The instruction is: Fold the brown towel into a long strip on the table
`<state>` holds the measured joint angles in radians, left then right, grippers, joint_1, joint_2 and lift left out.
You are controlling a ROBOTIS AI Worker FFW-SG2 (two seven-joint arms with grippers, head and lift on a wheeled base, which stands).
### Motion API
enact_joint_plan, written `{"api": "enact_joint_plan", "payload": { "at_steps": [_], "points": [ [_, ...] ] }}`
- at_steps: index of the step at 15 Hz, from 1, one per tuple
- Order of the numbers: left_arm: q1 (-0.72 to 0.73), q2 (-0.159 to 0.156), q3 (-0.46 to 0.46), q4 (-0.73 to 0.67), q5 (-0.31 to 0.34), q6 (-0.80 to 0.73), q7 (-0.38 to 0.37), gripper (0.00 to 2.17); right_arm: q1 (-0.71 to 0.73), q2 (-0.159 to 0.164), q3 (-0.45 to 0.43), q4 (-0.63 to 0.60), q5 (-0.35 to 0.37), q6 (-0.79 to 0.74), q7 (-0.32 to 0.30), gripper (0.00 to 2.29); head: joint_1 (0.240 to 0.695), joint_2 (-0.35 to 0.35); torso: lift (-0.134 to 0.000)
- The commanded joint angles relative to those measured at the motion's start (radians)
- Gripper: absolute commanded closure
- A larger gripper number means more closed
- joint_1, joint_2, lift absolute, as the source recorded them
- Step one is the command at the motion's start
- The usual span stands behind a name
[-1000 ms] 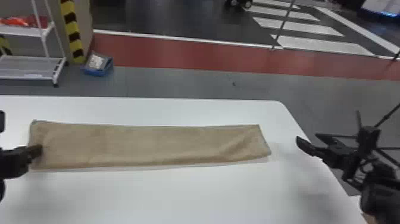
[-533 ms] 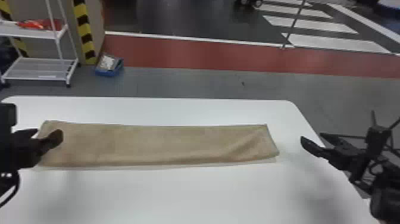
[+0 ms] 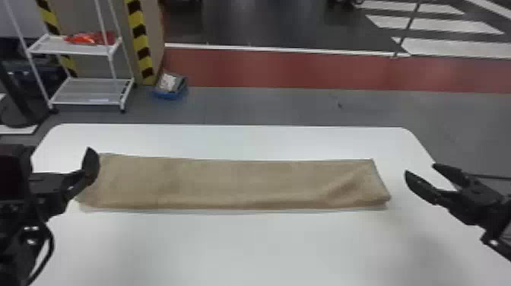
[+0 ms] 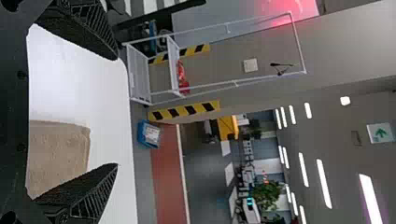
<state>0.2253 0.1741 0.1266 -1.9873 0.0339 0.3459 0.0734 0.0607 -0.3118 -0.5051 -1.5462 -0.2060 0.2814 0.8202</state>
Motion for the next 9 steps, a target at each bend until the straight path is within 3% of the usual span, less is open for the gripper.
{"api": "enact_joint_plan", "payload": {
  "at_steps": [1, 4, 9],
  "points": [
    [0.077, -0.021, -0.061, -0.051, 0.017, -0.089, 0.006, 0.07, 0.060, 0.056, 0.011, -0.100, -0.001, -0.021, 0.000, 0.08, 0.695, -0.099, -0.110],
    [0.117, -0.021, -0.183, -0.062, 0.012, -0.156, 0.051, 0.07, 0.134, 0.125, 0.037, -0.201, 0.016, -0.070, -0.035, 0.08, 0.695, -0.116, -0.110],
    [0.138, -0.016, -0.289, -0.025, -0.035, -0.248, 0.092, 0.06, 0.352, 0.260, 0.116, -0.453, 0.011, -0.184, -0.269, 0.09, 0.695, -0.172, -0.110]
  ]
}}
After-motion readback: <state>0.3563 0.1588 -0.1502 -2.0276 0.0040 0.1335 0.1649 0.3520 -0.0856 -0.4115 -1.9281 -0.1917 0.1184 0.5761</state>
